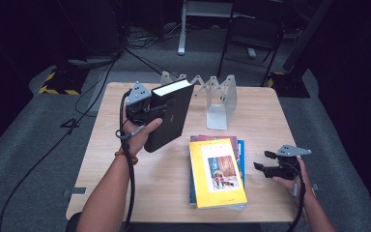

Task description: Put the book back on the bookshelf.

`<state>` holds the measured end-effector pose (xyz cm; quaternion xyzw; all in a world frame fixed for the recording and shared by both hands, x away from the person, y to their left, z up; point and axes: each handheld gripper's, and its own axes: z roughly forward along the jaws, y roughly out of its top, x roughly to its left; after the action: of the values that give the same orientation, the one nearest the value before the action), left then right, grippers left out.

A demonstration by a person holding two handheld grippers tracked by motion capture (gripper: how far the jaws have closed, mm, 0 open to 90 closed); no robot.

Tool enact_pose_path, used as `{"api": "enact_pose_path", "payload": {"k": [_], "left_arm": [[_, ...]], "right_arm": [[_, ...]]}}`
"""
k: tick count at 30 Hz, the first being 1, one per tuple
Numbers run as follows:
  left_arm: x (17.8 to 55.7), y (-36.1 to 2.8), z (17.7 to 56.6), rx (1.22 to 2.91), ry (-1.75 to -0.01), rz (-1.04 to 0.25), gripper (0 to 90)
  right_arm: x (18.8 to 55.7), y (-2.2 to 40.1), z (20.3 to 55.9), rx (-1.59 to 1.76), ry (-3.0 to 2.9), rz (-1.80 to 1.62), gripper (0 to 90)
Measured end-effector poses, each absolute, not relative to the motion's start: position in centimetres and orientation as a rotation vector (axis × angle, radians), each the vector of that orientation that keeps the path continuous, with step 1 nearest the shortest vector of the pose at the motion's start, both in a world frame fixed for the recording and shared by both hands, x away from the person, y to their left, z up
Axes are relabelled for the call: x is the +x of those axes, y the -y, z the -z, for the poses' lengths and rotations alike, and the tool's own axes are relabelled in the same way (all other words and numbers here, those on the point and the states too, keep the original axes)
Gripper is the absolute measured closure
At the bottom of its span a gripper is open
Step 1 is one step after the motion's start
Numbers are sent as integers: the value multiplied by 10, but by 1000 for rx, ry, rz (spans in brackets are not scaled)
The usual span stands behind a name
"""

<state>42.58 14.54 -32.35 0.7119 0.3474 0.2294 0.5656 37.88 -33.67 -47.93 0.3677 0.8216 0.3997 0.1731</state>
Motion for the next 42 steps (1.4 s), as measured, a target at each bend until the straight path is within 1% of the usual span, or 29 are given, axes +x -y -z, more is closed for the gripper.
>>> {"api": "enact_pose_path", "payload": {"k": [4,15,20,26,30,33,42], "left_arm": [[430,-144,324,1681,-841,-578,525],[453,-139,332,1641,-964,-625,525],[463,-131,333,1659,-980,-657,524],[475,-130,334,1638,-992,-658,524],[485,-125,335,1658,-1015,-710,524],[491,-125,336,1662,-1030,-721,524],[508,-120,335,1637,-1067,-727,523]], "right_arm": [[379,336,480,1046,-2342,-1121,293],[379,335,481,1042,-2363,-1114,302],[379,334,481,1027,-2379,-1112,307],[380,334,482,1031,-2380,-1093,303],[379,334,482,1029,-2392,-1091,303],[378,333,482,1017,-2395,-1086,315],[377,328,485,962,-2436,-1029,313]]}}
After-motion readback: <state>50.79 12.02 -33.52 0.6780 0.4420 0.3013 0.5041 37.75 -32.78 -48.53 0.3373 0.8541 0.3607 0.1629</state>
